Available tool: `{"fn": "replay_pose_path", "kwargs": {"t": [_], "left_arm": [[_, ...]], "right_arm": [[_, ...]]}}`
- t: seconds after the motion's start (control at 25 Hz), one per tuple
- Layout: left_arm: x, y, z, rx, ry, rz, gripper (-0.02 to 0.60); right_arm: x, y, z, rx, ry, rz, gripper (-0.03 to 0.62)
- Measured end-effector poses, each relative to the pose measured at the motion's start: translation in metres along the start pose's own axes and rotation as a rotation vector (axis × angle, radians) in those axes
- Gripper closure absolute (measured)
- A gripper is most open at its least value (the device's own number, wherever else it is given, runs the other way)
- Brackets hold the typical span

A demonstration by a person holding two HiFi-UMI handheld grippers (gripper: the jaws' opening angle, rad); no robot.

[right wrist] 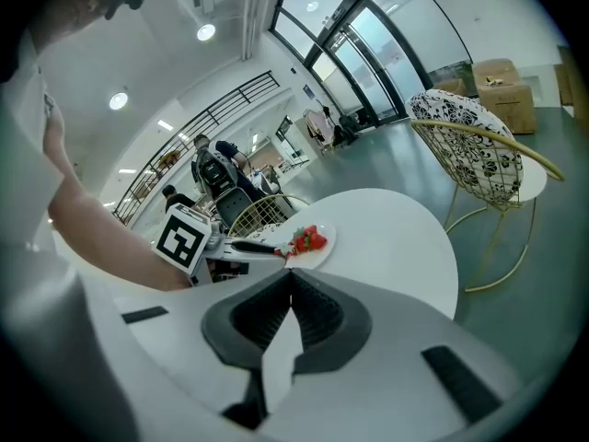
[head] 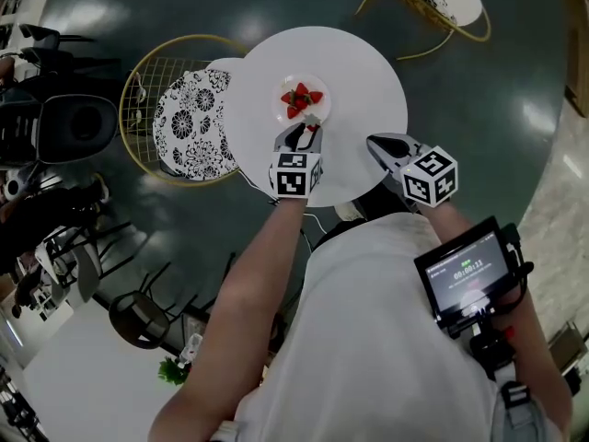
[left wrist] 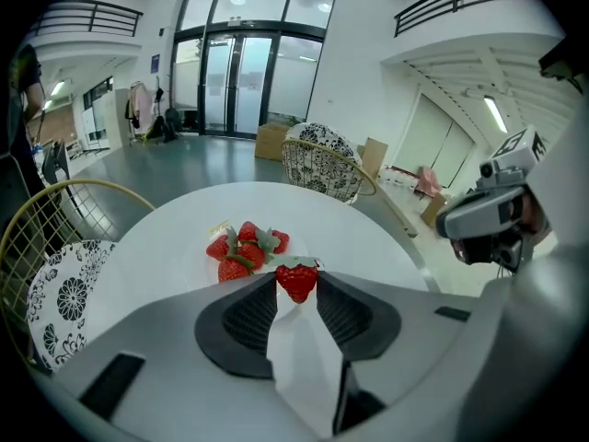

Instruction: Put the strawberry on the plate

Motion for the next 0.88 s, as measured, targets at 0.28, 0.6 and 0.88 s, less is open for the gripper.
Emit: {"fn": "replay_pose_path", "kwargs": {"t": [0.28, 0.6, 0.88], "left_arm": [[0.007, -0.008, -0.001, -0.039, -0.021, -0.016, 0.460], [0.019, -0.019, 0.009, -0.074, -0.063, -0.044, 0.460], [0.029, -0.020, 0.011, -0.103, -0.090, -0.047, 0.460]], "right_arm": [[0.002, 0.002, -0.002, 0.000, 0.000, 0.003, 0.588], [-0.002, 0.004, 0.004, 0.011, -0.006, 0.018, 0.588], [-0.004, 0.007, 0.007, 0.019, -0.006, 0.032, 0.588]]}}
Point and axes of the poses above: the fingertips, and each gripper's own axes: x forward along the fingers, y to its right, z out of its underside, the point moved 1 cm from there along -x, backward along the fingers, and after that the axes turned 12 degrees about -x, right-handed, at the moved point
